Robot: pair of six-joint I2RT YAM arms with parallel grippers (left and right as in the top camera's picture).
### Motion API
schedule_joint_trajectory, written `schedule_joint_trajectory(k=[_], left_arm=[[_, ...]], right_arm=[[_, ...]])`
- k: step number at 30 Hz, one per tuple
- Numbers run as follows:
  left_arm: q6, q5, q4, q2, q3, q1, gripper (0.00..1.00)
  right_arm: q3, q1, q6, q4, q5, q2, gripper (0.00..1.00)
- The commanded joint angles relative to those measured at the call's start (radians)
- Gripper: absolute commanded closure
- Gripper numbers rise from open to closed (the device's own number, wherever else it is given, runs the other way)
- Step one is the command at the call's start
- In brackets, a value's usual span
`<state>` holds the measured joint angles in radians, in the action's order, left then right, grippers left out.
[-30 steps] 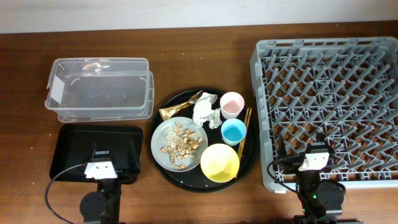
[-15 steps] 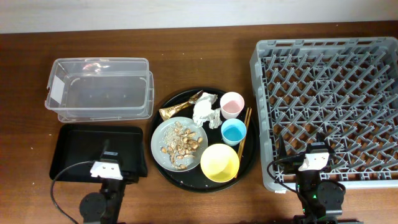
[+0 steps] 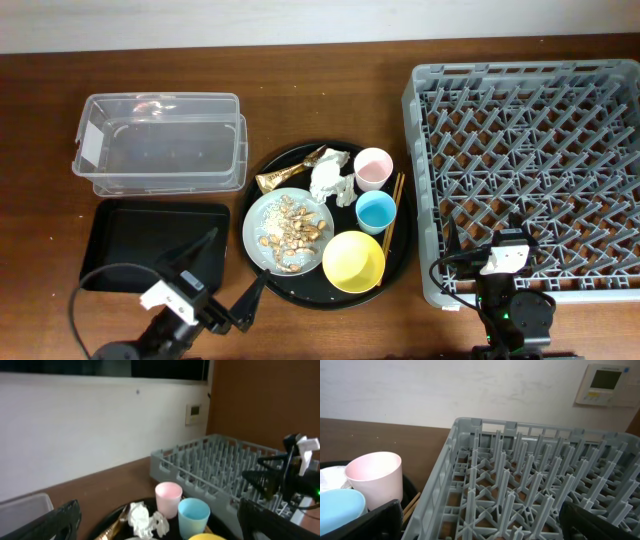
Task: Sort waste into correct bins and load items into the dishwasher rack
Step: 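Reach the left gripper to the Nescafé Gold wrapper and grasp it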
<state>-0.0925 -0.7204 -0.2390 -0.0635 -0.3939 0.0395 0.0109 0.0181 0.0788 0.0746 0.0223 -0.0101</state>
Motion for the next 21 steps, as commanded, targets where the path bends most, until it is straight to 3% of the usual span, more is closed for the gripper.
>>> schedule_joint_trajectory(k=[1, 3, 4, 8, 13, 16, 21], left_arm=[[0.073, 0.086, -0.143, -0.137, -0.203, -0.004, 0.01], [0.087, 0.076, -0.241, -0.262, -0.332, -0.004, 0.01], [0.087, -0.013, -0.282, -0.342, -0.407, -0.004, 0.01], [0.086, -0.246, -0.225, -0.402, -0.446, -0.004, 0.01], [0.086, -0.255, -0.254, -0.402, -0.446, -0.004, 0.01], [0.086, -0.154, -0.354, -0.402, -0.446, -0.004, 0.01], [0.086, -0.201, -0.479, -0.402, -0.446, -0.004, 0.01]], right_arm=[[-0.005, -0.006, -0.004, 0.005, -0.008, 0.005, 0.02], [-0.005, -0.006, -0.004, 0.005, -0.008, 0.005, 0.02], [-0.005, -0.006, -0.004, 0.005, -0.008, 0.005, 0.02], [-0.005, -0.006, -0.004, 0.005, -0.008, 0.005, 0.02], [-0.005, -0.006, -0.004, 0.005, -0.008, 0.005, 0.02], [-0.005, -0.006, -0.004, 0.005, -0.008, 0.005, 0.02], [-0.005, -0.006, -0.004, 0.005, -0.008, 0.005, 0.02]])
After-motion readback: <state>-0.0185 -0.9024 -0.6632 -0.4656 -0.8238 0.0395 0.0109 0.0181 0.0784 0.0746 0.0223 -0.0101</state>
